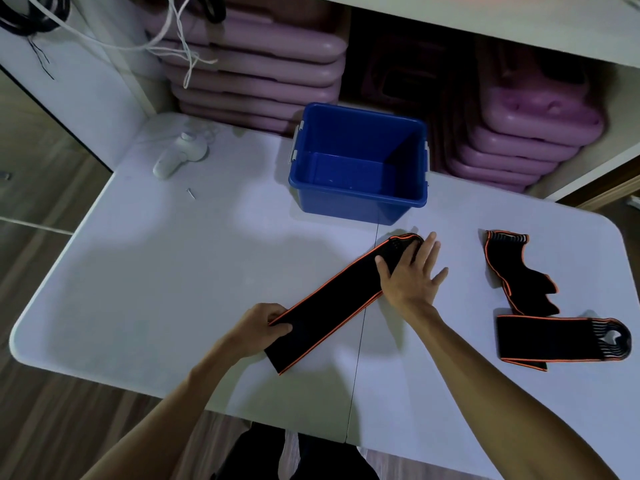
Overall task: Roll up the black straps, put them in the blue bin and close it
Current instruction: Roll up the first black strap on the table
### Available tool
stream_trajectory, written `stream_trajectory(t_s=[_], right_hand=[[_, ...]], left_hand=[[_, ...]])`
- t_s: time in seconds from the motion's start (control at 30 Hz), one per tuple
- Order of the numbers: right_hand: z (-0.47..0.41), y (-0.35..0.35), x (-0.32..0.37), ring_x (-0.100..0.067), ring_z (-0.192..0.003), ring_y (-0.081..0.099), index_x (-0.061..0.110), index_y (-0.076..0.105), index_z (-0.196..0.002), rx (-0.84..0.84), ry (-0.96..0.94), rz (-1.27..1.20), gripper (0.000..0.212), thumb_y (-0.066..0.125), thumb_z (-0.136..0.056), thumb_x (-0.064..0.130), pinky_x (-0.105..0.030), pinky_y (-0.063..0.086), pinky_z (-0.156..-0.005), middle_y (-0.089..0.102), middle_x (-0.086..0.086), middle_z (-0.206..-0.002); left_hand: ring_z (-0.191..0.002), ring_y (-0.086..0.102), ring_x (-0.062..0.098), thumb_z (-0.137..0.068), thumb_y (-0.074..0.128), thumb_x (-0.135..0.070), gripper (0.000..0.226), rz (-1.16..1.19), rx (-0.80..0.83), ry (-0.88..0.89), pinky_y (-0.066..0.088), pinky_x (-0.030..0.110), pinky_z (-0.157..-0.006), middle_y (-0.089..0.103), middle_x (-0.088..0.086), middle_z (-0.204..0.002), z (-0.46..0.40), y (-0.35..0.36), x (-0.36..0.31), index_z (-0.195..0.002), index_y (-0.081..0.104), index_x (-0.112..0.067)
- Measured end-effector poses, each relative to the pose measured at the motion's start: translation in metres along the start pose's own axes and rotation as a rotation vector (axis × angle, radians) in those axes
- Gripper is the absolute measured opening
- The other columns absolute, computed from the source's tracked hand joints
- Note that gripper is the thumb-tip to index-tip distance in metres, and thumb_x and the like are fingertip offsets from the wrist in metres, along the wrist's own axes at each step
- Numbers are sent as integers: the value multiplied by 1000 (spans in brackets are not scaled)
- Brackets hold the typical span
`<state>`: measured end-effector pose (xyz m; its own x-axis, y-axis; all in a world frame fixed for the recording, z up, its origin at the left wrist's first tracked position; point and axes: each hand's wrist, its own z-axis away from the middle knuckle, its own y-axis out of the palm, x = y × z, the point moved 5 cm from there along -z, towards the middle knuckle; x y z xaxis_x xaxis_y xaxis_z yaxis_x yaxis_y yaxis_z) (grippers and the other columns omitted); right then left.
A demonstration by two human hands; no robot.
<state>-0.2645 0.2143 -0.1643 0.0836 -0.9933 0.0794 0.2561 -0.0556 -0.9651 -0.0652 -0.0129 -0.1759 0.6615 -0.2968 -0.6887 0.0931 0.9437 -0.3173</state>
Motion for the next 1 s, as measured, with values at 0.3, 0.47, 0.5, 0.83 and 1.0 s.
stream_trajectory(t_s=[0.3,0.47,0.5,0.83,1.0], right_hand=[[-20,-6,-22,-36,-148,-19,14,17,-155,96,51,17,93,19,-87,78,-67,3,-113,-20,-16,-161],[-27,-22,-15,-39,-149,-11,9,40,-142,44,9,15,76,39,-91,66,-64,13,-113,-8,-18,-163],[-27,-25,-14,-39,-149,-9,8,44,-138,27,-2,2,71,44,-92,62,-63,16,-114,-5,-18,-163],[42,-18,23,-39,-148,11,18,40,-141,-140,-195,-186,55,55,-93,40,-57,29,-111,16,-19,-160],[106,15,27,-31,-143,27,18,51,-136,-116,-302,-320,42,52,-97,33,-48,36,-107,32,-11,-153]], left_hand=[[-68,60,13,-84,70,-24,12,-37,-137,31,42,26,-64,64,-5,-70,1,-3,4,-88,70,-13],[-63,54,8,-85,68,-35,18,-124,-229,51,36,20,-55,59,-8,-66,7,-3,-4,-82,65,-18],[-65,55,8,-87,66,-36,19,-131,-236,62,36,19,-55,60,-8,-68,9,-2,-5,-85,65,-17],[-81,64,27,-95,53,-25,20,-177,-209,89,55,44,-69,66,9,-93,16,25,-15,-106,53,-8],[-77,61,31,-96,49,-25,25,-171,-152,71,46,37,-59,64,17,-98,26,59,-24,-112,41,-7]])
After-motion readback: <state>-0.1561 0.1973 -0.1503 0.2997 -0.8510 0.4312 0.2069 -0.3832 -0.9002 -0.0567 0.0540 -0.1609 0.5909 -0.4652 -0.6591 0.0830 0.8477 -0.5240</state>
